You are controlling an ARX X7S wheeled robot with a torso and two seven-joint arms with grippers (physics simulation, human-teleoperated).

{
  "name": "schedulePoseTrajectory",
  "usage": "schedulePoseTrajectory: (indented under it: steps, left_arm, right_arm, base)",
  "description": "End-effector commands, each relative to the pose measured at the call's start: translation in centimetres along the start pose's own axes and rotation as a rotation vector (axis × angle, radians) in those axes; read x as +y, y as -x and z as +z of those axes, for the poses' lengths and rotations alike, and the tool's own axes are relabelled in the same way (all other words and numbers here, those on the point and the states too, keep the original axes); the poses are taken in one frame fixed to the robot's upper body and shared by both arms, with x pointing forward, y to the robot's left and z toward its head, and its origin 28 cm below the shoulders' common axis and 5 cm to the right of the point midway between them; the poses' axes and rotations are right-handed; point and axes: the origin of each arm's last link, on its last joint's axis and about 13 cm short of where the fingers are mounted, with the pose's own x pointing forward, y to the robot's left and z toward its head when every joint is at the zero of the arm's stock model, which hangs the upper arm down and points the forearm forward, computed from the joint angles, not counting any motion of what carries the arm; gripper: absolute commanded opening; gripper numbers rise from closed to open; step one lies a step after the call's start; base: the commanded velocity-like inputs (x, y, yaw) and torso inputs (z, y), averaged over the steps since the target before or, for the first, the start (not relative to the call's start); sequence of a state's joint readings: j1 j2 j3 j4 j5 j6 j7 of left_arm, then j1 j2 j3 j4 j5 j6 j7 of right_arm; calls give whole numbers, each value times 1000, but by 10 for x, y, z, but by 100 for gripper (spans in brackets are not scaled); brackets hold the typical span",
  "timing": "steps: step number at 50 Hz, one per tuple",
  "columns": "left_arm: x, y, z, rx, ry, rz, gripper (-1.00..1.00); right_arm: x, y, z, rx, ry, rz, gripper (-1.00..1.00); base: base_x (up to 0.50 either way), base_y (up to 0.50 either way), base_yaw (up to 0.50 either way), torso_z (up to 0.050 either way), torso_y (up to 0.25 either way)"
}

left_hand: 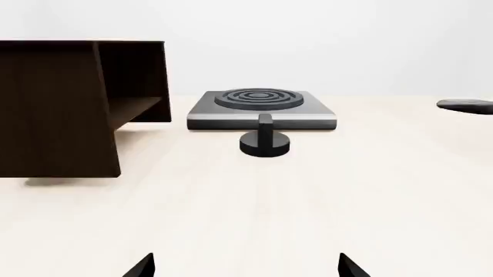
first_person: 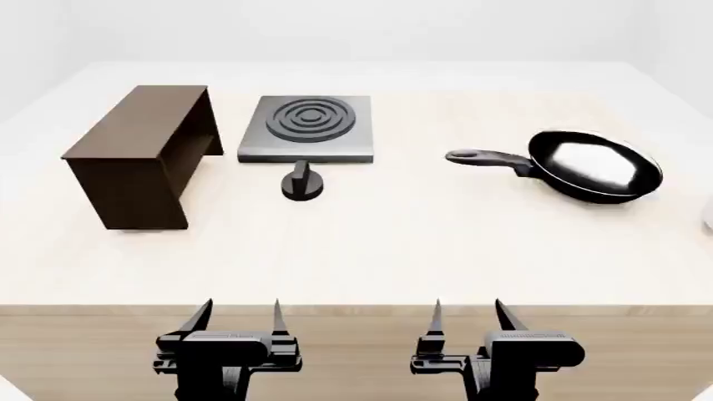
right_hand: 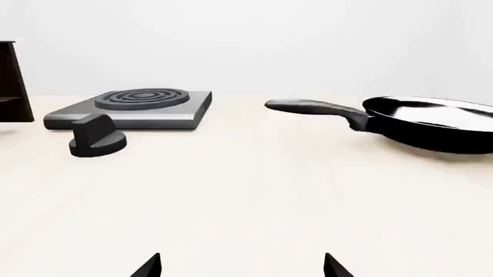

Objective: Put the frying pan on top of the cabinet.

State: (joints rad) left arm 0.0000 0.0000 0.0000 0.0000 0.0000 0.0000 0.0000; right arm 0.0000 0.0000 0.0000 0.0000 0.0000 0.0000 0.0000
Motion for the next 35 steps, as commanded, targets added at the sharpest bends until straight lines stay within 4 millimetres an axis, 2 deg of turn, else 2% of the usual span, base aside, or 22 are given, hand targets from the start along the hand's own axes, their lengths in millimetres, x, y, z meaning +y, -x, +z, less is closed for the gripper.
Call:
schedulePoseTrajectory:
  steps: [1,30,33,35]
  left_arm:
    - [0,1,0,-2,-5,0,100]
    - [0,3,2,-3,-16,-13,100]
    - [0,2,14,9,-24,-15,100]
    - [-1,0,33,26,-68,-44,100]
  right_arm:
    - [1,0,-1,6,2,4,100]
    - [0,2,2,5,5,4,100]
    - [0,2,11,3,16,9,100]
    - [0,2,29,-3,31,38,100]
  base:
    - [0,0,0,0,0]
    - [0,0,0,0,0]
    - [0,0,0,0,0]
    - [0,0,0,0,0]
